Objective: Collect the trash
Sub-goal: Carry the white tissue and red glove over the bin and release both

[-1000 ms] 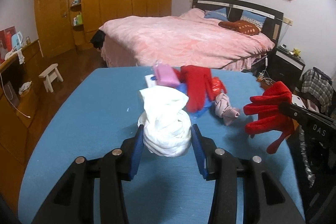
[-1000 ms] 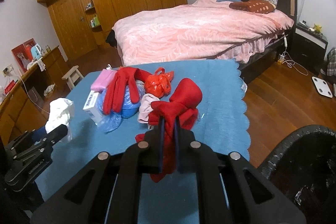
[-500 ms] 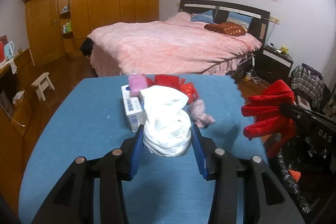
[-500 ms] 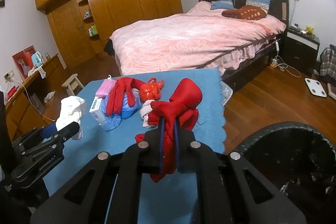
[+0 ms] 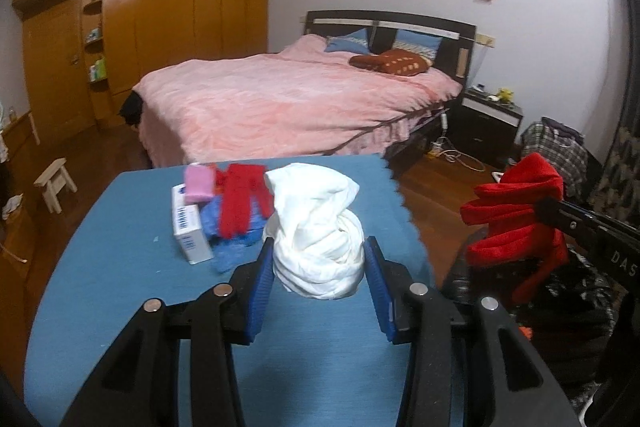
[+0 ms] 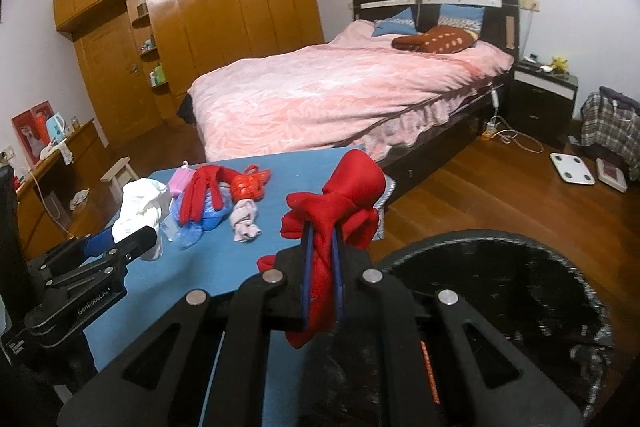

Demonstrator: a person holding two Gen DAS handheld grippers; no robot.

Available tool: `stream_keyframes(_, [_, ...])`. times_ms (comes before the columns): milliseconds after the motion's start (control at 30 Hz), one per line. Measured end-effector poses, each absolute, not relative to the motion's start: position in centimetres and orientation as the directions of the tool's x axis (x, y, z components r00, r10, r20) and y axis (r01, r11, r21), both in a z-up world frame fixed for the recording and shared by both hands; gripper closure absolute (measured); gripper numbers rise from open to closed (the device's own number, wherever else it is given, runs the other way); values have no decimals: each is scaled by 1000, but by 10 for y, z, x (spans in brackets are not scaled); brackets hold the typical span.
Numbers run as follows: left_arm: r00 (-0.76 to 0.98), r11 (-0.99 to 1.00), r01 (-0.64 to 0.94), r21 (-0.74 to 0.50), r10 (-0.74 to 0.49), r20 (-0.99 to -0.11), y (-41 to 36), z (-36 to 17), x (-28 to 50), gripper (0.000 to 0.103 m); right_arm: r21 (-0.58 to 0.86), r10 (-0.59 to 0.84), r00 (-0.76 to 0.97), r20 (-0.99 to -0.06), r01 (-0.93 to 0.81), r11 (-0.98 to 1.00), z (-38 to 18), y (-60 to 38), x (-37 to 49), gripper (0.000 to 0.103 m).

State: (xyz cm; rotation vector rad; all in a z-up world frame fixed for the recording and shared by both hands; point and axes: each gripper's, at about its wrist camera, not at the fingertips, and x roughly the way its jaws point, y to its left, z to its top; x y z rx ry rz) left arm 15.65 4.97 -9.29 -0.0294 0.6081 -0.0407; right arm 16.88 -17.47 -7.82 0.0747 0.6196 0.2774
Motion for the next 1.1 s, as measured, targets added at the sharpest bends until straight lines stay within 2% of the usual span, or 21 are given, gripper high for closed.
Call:
stream_keyframes(600, [776,953,293,-75,-283,-564,-64,-96,156,59,115,81,805,-587,-17,993,-91,-279,127,95])
stream_keyframes(967, [736,915,395,-81,-368,-569,-117,-105,158,58,104,2,794,-608,77,992,-106,-322,116,94])
stream_keyframes(1067, [720,903,421,-90,-392,-572,-126,-106,160,53,99,-9,790,-614,88,991,-110,-327,113,91])
stream_keyframes(1100, [717,900,427,-89,-397,-573,-129,-107,160,47,92,-17,787,-617,93,991,-112,-328,113,88])
